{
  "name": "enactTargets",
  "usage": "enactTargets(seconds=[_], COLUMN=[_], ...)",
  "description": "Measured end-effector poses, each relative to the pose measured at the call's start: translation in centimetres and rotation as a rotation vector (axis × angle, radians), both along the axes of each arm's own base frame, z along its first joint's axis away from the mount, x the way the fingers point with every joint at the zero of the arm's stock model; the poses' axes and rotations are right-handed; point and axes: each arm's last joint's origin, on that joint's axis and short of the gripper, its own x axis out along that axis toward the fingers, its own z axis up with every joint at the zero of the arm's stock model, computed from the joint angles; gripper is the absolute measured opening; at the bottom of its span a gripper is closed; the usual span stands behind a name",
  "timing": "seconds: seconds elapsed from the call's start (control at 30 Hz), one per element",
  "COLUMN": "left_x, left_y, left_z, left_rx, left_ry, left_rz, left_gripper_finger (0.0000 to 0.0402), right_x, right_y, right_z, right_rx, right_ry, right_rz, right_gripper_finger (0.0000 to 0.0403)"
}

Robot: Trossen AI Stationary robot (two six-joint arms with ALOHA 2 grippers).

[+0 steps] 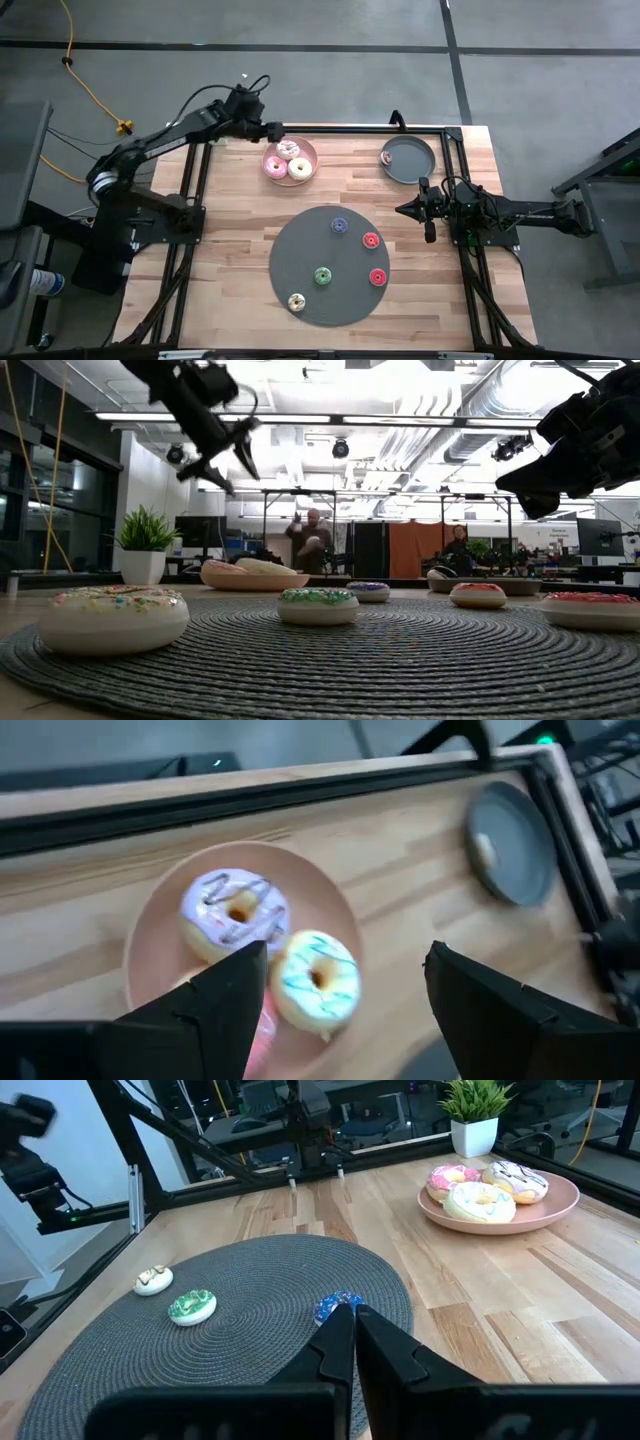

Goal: Pick & Place donuts
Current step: Put the top small orange donut on the gray plate

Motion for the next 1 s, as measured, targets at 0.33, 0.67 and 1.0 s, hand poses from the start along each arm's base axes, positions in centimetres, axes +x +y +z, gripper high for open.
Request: enactTargets(seconds=[0.33, 0.67, 1.0], left_x=[-0.8, 0.4, 0.0], left_y=[-10.0, -16.7, -18.5], left_z=[-0.1, -4.0, -6.8], left_rx=[0.039, 0.06, 0.226], left_ry=[-0.082, -0.311, -0.265], left_rz=[-0.174, -0.298, -0.296], left_gripper_finger=[0.0262, 0.0262, 0.0194], right_x=[0.0, 0.0, 0.0], right_y=[0.0, 0.0, 0.0], right_z=[0.0, 0.0, 0.0], right_rx=[0.0, 0.0, 0.0], right_ry=[0.0, 0.0, 0.0], right_rz=[0.0, 0.0, 0.0], right_gripper_finger=[0.0008, 0.0008, 0.0004])
